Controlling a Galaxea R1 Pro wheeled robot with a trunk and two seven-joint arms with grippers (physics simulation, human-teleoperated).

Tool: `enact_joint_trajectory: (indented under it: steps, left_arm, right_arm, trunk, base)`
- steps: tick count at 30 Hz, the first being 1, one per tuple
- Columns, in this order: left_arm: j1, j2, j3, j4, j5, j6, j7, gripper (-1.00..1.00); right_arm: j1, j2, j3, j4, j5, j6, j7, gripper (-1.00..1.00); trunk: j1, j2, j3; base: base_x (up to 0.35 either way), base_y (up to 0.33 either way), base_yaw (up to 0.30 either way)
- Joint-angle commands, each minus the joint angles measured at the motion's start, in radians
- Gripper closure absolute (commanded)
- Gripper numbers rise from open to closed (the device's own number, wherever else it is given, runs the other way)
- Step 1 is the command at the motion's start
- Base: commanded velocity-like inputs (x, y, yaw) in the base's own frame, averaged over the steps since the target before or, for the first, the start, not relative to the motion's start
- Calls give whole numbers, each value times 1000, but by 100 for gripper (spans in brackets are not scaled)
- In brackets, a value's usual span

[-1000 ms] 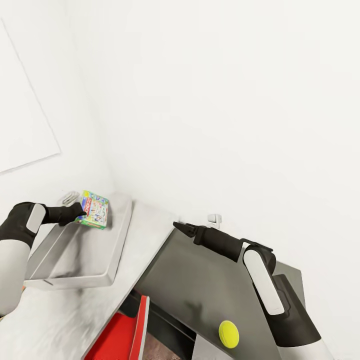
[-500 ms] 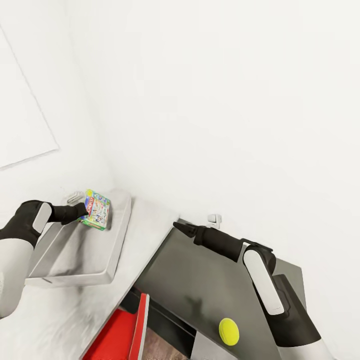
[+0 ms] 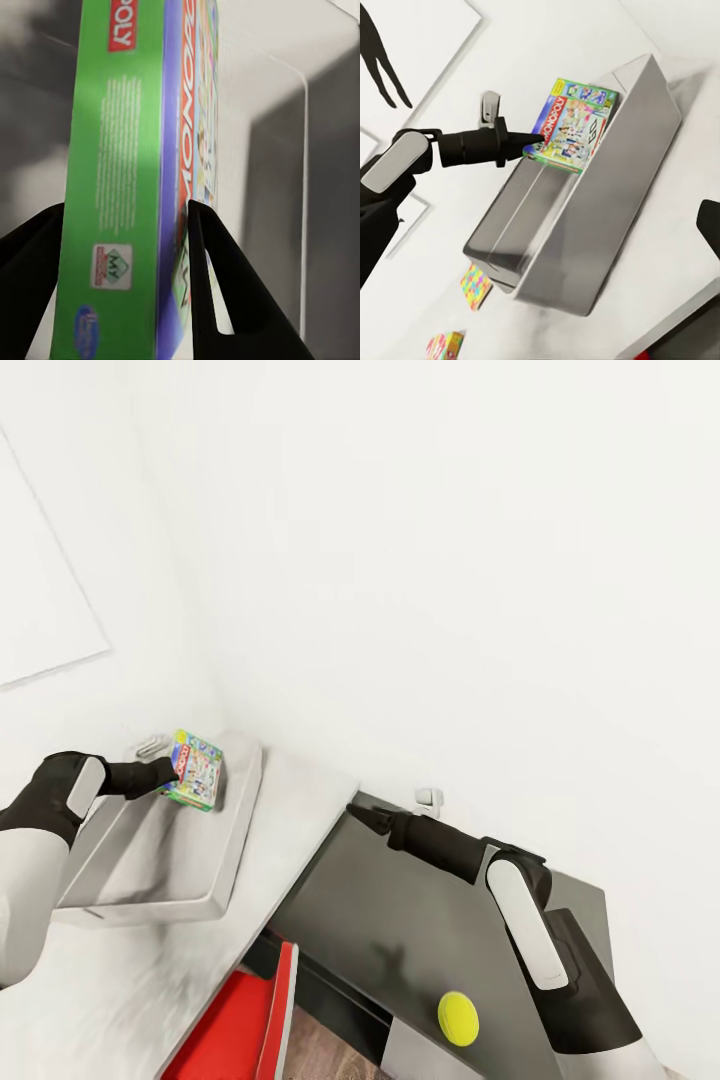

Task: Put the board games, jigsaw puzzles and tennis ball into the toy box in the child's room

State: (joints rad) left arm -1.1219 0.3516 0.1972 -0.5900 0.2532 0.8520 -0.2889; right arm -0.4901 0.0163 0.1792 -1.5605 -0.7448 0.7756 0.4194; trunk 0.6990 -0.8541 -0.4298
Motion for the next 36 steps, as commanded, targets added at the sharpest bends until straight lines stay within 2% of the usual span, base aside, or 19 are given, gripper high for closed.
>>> enact_joint_trajectory:
  steps: [1, 4, 9, 12, 31, 36]
  left_arm:
    - [-1, -1, 3, -1, -2, 6, -7, 100]
    - [0, 0, -18, -1, -2, 6, -10, 100]
    - [-1, 1, -113, 1, 1, 3, -14, 100]
    - [-1, 1, -132, 0, 1, 3, -14, 100]
    - [-1, 9, -138, 7, 2, 3, -16, 100]
    - [-1, 12, -136, 8, -1, 2, -85, 100]
  right_arm:
    - [-1, 1, -1, 0, -1, 5, 2, -100]
    - [-1, 1, -1, 0, -1, 5, 2, -100]
    - [-1, 1, 0, 0, -1, 5, 2, -100]
    - [-1, 1, 0, 3, 0, 5, 4, -100]
    - [-1, 1, 1, 5, -1, 5, 4, -100]
    - [-1, 1, 1, 3, 0, 5, 3, -100]
  trunk:
    - [0, -1, -3]
    - [0, -1, -8]
    - [0, -1, -11]
    - [0, -1, -11]
    - [0, -1, -12]
    - [0, -1, -12]
  base:
    - [0, 0, 0]
    - [0, 0, 0]
    - [0, 0, 0]
    - [0, 0, 0]
    - [0, 0, 0]
    - [0, 0, 0]
